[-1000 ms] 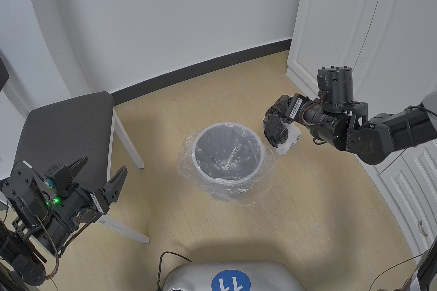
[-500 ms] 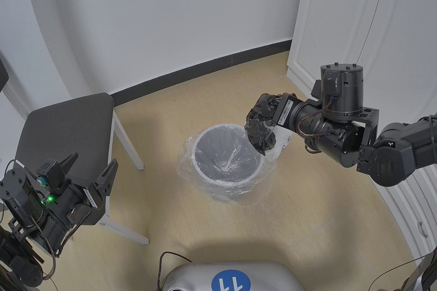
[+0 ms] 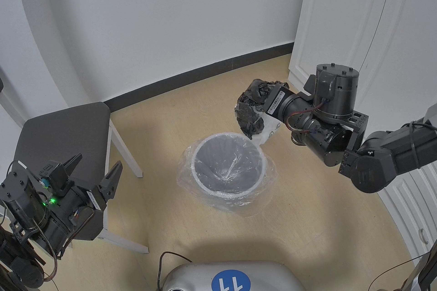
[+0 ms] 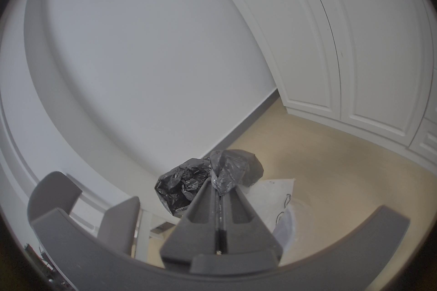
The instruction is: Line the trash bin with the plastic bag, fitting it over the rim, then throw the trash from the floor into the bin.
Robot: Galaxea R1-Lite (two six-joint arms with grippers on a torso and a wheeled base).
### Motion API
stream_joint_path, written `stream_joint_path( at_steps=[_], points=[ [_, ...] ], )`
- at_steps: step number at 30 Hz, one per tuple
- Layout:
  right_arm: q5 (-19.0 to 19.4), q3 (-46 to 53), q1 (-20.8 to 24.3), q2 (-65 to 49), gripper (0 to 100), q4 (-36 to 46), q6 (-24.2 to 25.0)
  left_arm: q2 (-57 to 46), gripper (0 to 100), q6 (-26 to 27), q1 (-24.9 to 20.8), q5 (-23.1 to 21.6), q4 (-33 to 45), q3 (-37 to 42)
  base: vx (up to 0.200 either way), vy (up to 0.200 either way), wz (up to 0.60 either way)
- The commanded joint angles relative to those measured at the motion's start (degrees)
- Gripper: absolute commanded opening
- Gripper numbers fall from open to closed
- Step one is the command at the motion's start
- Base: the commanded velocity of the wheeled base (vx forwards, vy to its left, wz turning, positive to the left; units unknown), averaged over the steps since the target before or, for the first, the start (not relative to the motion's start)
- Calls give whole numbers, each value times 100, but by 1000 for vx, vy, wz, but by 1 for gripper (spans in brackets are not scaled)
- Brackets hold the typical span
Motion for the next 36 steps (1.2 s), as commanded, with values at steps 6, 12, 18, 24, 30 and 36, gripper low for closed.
stream_joint_path(
  at_steps=[6, 12, 18, 24, 30, 36],
  points=[
    [10, 34, 240, 1140, 0, -1350, 7, -35, 100, -1, -6, 1, -5, 101, 0, 0, 0],
    [71, 16, 275, 1791, 0, -2378, 7, -8, 100, -1, -6, 1, -5, 101, 0, 0, 0],
    [256, 25, 275, 2292, 0, -3125, -2, 9, 100, -1, -6, 1, -5, 101, 0, 0, 0],
    [300, -2, 301, 2591, 0, -3521, 7, 9, 100, -1, -6, 1, 4, 101, 0, 0, 0],
    [396, -10, 354, 2907, 0, -3820, -2, 18, 100, -1, -6, 1, 4, 101, 0, 0, 0],
    [475, -46, 354, 3100, 0, -3881, 7, 18, 100, -1, -6, 1, -5, 101, 0, 0, 0]
  ],
)
